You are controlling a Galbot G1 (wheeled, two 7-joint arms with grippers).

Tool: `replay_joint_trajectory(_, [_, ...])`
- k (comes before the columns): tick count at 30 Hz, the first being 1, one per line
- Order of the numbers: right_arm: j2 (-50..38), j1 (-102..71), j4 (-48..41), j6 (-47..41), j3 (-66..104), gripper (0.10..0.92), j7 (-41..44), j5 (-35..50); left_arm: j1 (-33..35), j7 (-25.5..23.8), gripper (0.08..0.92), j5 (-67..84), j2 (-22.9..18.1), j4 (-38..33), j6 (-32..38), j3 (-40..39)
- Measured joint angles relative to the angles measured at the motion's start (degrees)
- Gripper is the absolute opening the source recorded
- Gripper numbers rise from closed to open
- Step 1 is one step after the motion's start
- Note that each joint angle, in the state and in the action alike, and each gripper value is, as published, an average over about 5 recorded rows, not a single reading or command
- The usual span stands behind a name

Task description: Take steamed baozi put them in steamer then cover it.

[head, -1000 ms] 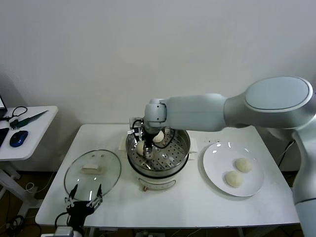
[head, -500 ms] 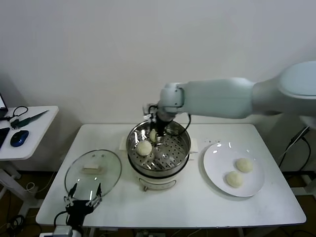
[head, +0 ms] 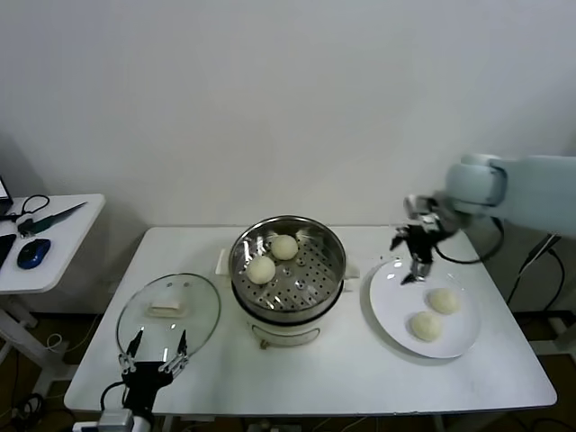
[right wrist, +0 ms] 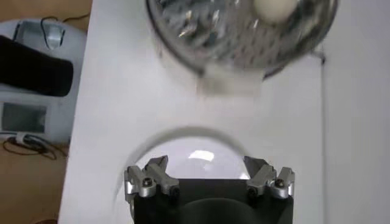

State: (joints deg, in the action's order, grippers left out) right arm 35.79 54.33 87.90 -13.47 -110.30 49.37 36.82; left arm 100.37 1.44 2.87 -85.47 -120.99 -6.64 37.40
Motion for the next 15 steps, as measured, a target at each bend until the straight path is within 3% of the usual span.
replay_joint_trajectory(15, [-6.9,-23.5,-5.9,-1.3,16.6,0.823,-1.9,-13.1,0.5,0.1,0.823,-0.5,-0.5,0.3,-0.1,0.4])
